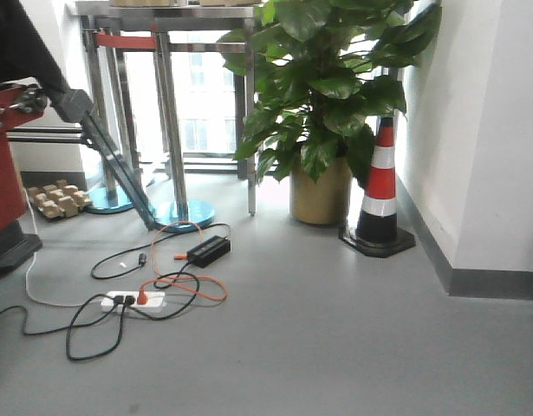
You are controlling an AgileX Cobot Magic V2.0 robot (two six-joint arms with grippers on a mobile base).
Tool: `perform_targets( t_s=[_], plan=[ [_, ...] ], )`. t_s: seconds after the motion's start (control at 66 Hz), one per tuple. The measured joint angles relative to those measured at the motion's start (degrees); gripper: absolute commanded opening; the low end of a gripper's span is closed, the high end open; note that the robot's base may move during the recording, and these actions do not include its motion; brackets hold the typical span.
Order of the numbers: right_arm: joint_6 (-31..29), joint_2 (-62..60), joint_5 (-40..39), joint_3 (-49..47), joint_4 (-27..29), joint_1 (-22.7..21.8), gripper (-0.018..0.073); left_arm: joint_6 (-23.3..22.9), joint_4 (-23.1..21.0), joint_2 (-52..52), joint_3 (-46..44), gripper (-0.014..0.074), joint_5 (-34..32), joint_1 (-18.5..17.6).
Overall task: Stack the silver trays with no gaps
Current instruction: 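Hold the tray while driving the base to the second shelf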
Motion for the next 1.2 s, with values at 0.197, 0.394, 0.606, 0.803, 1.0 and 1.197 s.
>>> perform_targets(
  t_s=[0.197, 0.394, 0.606, 0.803, 1.0, 1.197],
  plan=[
    [0.0, 0.0, -3.8, 0.0, -0.4, -0.2, -0.0025, 0.0, 0.8, -0.4, 0.0, -0.0016, 1.1, 0.1],
    [0.0, 0.1, -7.4, 0.1, -0.8, -0.5, -0.0025, 0.0, 1.4, -0.5, 0.0, -0.0016, 2.7, 0.3],
    [0.0, 0.1, -11.3, 0.1, -1.0, -0.6, -0.0025, 0.0, 1.6, -0.7, 0.0, -0.0016, 4.6, 0.5],
    [-0.1, 0.1, -14.4, 0.1, -1.4, -0.7, -0.0025, -0.1, 1.9, -0.9, 0.0, -0.0016, 5.6, 0.7],
    [-0.1, 0.1, -16.3, 0.1, -1.8, -0.9, -0.0025, -0.2, 2.1, -0.9, 0.0, -0.0016, 6.5, 0.7],
    [-0.2, 0.1, -16.8, 0.1, -1.9, -0.9, -0.0025, -0.3, 2.1, -0.9, 0.0, -0.0016, 7.0, 0.7]
  ],
)
